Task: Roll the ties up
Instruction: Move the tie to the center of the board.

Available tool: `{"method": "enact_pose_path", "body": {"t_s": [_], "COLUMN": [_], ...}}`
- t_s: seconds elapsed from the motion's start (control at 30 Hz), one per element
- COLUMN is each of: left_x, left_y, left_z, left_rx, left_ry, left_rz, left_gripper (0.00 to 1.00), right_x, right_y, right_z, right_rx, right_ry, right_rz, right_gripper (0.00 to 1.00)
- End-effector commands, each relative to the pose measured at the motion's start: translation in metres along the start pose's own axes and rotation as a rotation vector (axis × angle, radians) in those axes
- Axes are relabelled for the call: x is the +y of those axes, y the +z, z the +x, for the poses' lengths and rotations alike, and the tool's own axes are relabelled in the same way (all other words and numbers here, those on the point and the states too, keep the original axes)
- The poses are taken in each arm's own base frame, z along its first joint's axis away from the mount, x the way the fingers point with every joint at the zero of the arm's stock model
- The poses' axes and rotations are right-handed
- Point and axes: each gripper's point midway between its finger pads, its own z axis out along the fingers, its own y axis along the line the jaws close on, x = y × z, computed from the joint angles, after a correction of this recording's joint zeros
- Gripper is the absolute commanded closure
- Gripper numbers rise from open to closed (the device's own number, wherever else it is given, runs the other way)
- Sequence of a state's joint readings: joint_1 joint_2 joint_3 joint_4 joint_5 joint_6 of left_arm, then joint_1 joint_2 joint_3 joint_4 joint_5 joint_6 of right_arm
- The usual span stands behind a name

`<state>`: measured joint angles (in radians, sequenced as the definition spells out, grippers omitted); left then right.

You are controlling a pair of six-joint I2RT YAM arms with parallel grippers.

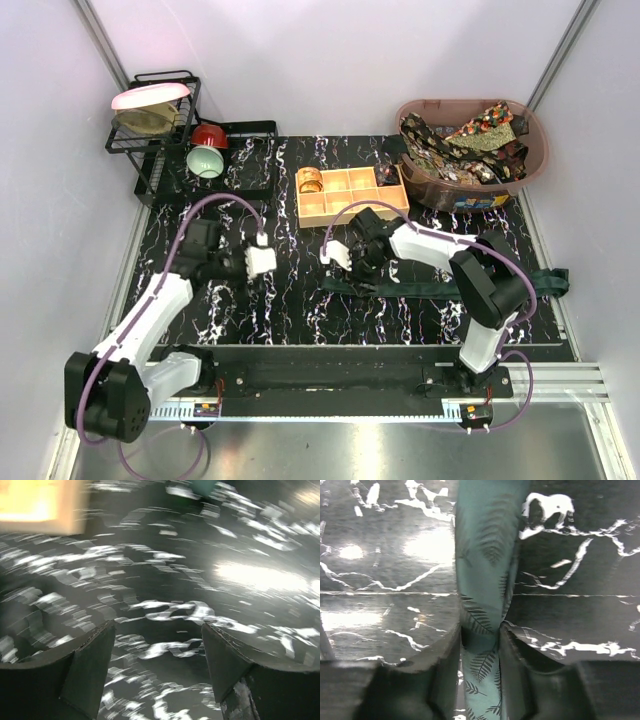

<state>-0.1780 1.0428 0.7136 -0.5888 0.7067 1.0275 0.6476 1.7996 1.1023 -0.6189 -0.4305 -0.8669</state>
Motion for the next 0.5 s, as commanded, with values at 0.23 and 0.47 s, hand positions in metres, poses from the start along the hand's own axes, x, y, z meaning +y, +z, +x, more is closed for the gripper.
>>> {"method": "enact_pose_path", "body": {"t_s": [0.23, 0.47], "left_x": [-0.031, -0.027], "left_y": [0.038, 0.060], "left_z": [-0.017, -0.033], "left_rx": [-0.038, -0.101], "left_ry": [0.204, 0.211], "left_rz": [0.188, 0.128], "left_gripper": [0.24, 0.22], "right_x": [0.005, -0.033], "right_y": [-0.055, -0.151], "right_z": [-0.045, -0.077], "right_rx": [-0.143, -0.459], "right_ry": [0.077, 0.453], "right_rz": [0.140, 0.370], "right_gripper": [0.17, 0.01]}}
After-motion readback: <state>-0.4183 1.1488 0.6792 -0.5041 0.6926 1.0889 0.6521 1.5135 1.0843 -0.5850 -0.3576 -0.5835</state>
